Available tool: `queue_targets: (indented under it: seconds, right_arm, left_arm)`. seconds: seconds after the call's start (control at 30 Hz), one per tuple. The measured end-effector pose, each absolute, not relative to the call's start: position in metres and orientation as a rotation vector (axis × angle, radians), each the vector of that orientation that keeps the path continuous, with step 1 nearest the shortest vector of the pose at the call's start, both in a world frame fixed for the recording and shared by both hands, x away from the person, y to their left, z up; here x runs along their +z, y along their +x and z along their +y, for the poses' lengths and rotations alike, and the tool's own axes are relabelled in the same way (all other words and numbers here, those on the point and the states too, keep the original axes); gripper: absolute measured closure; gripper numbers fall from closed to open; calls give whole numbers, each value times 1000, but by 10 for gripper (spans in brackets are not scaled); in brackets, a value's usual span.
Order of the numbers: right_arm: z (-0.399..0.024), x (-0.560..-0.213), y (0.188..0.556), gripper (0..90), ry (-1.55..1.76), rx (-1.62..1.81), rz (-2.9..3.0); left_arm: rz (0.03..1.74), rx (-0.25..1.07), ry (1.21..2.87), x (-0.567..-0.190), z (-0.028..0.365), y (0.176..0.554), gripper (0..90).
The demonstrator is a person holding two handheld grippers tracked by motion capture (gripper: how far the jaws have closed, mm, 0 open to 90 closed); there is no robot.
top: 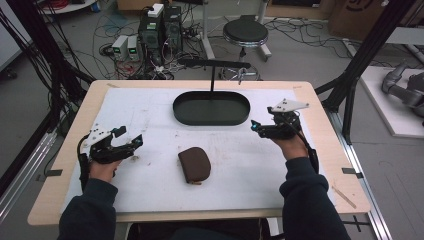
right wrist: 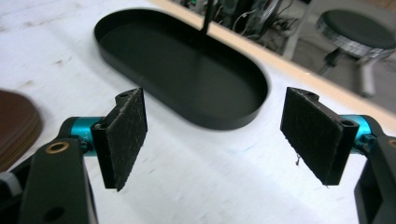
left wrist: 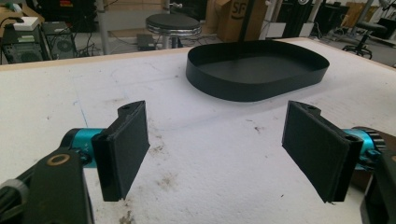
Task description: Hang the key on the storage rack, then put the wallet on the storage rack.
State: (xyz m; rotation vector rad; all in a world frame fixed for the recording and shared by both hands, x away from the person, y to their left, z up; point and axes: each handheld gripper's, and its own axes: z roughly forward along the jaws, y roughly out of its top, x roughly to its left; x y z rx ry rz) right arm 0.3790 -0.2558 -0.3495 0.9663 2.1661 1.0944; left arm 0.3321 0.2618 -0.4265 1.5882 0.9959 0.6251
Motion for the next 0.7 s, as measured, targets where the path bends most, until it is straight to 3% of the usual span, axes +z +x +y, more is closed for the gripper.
queue_targets:
  seconds: [0.33,0.7]
  right_arm:
    - [-241,-387,363,232,983,1101,2205]
    - [-222,-383,356,231,898,1145,2219]
  left_arm:
    - [993,622,1590,-427,260,333,228]
    - [993,635,1598,-426,261,331,228]
